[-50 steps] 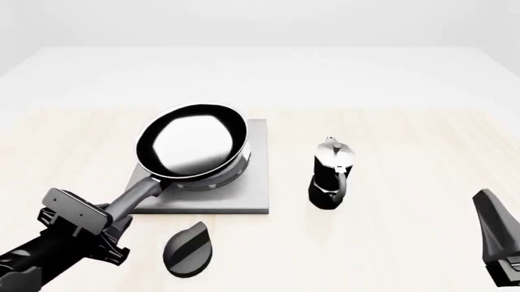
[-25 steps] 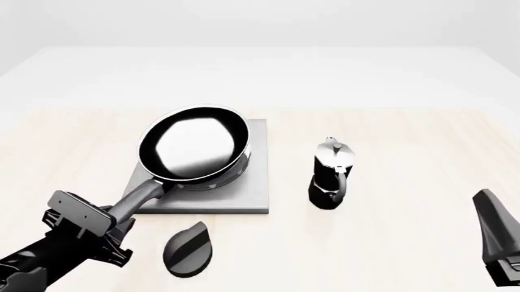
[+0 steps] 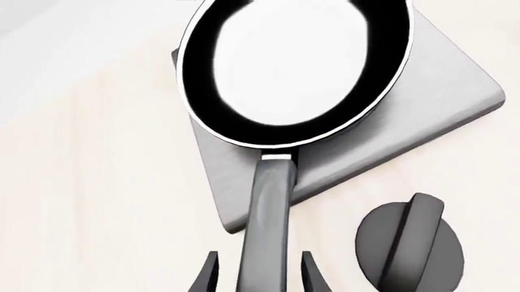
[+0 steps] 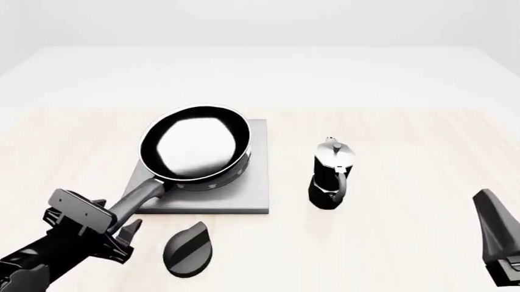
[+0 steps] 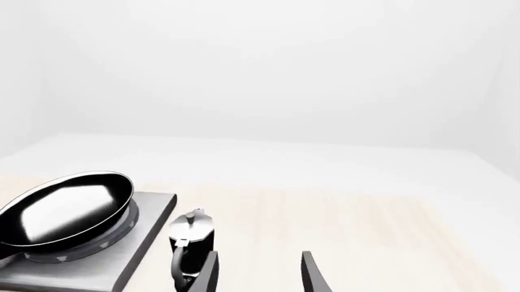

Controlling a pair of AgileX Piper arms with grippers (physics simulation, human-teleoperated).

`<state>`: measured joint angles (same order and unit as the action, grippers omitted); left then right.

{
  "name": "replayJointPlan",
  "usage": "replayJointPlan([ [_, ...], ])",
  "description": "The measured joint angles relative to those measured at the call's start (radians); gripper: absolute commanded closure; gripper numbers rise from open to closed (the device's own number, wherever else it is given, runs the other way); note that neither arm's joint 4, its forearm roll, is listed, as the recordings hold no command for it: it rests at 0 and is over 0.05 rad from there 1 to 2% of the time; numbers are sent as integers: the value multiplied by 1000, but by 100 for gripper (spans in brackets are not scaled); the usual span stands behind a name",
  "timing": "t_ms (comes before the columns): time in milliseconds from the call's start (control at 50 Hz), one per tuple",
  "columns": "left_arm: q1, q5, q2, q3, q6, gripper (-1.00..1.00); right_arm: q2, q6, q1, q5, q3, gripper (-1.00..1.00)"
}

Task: Turn on the stove and put the frying pan on it.

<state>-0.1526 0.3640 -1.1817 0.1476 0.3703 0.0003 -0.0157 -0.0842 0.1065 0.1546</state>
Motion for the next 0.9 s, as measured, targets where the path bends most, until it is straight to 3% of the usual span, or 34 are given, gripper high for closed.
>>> replayJointPlan([
  [320, -7, -18, 23, 12, -2, -100, 0, -1, 4, 4, 7, -100],
  [900, -49, -381, 367, 171, -36, -100, 0, 2, 7, 21, 45, -100],
])
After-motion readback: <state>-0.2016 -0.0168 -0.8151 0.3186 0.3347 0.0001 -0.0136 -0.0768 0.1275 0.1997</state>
